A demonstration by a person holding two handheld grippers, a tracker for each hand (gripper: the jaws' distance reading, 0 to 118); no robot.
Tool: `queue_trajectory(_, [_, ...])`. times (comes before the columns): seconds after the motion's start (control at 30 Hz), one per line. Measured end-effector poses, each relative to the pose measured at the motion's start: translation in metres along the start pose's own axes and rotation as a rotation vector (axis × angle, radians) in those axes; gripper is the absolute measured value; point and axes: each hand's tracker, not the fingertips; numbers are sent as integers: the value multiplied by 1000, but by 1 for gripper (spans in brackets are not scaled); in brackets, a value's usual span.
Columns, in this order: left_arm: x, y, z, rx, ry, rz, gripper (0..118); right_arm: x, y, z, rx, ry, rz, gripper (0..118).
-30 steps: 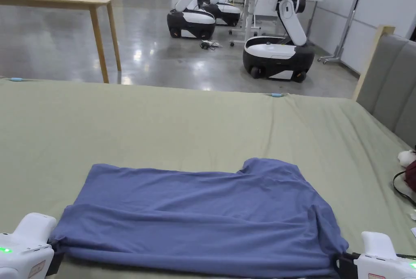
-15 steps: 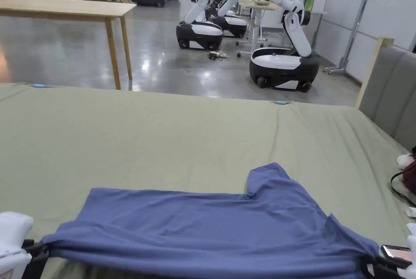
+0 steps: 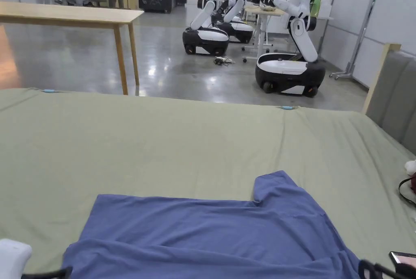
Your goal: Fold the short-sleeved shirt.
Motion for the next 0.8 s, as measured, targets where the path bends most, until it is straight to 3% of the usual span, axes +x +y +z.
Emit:
queue_trajectory(0.1, [10, 34, 4, 171, -5, 89, 98, -32, 29, 1, 152, -16, 72, 74])
queue_trajectory(0.17, [18, 49, -2, 230, 17, 144, 96, -51, 37, -7, 232, -29, 73, 74])
queue_trajectory(0.2, [20, 54, -7, 237, 19, 156, 80, -58, 39, -11, 250, -37, 73, 69])
queue_trajectory(0.23, [23, 59, -15, 235, 18, 159, 53, -64, 41, -17, 237, -41, 76, 51])
queue_trajectory(0.27, [25, 60, -21, 240, 22, 164, 53, -67, 42, -23, 235, -39, 77, 51])
queue_trajectory(0.3, [27, 62, -28, 240, 26, 165, 40, -70, 42, -30, 240, -41, 76, 40])
queue_trajectory(0.33, [28, 63, -38, 229, 47, 165, 15, -74, 41, -37, 246, -75, 83, 18])
queue_trajectory(0.37, [27, 64, -46, 232, 47, 167, 0, -77, 41, -44, 246, -79, 86, 4])
queue_trajectory(0.67, [-6, 80, -187, -137, 22, 124, 0, -68, 46, -95, 158, -54, 62, 4])
queue_trajectory(0.7, [-9, 82, -204, -179, 23, 106, 2, -65, 46, -98, 149, -54, 63, 4])
queue_trajectory(0.73, [-9, 83, -223, -212, 34, 84, 20, -64, 46, -104, 141, -54, 65, 4])
queue_trajectory(0.77, [-9, 85, -239, -237, 39, 67, 59, -62, 46, -111, 127, -59, 72, 4])
queue_trajectory(0.8, [-10, 85, -255, -260, 39, 56, 105, -59, 46, -117, 113, -64, 74, 4])
